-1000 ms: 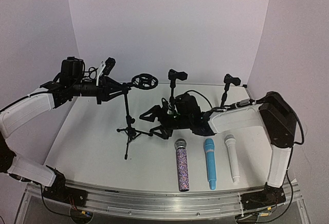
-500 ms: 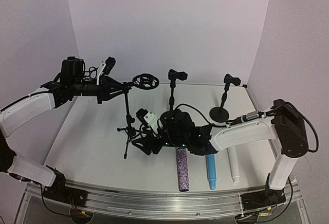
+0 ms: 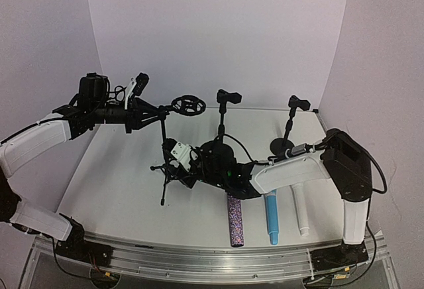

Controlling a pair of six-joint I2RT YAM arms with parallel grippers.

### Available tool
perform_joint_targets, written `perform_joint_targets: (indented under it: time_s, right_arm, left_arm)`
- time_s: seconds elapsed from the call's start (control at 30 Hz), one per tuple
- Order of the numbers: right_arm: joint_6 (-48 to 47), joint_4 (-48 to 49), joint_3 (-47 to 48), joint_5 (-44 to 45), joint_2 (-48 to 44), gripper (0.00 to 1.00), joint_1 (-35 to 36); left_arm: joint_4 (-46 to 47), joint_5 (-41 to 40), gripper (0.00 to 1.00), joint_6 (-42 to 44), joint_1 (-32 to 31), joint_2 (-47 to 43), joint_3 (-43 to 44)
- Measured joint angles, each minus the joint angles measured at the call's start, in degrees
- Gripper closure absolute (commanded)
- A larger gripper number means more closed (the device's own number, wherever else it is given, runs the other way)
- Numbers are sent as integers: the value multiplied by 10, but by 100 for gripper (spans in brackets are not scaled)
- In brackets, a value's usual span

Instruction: Attach the microphones to the stand

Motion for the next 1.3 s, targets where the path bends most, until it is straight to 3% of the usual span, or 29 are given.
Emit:
perform_joint_targets:
  time_s: [0.4, 0.8, 1.3]
  right_arm:
    - [-30, 13, 16, 25, 19, 68, -1]
    - [-50, 18, 32, 44, 41, 71, -2]
    - [-57, 16, 45, 66, 51, 92, -5]
  left_arm:
    - [1, 0, 100, -1, 0, 0, 0]
    - [4, 0, 100, -2, 0, 0, 0]
    - [21, 0, 100, -15, 0, -2, -5]
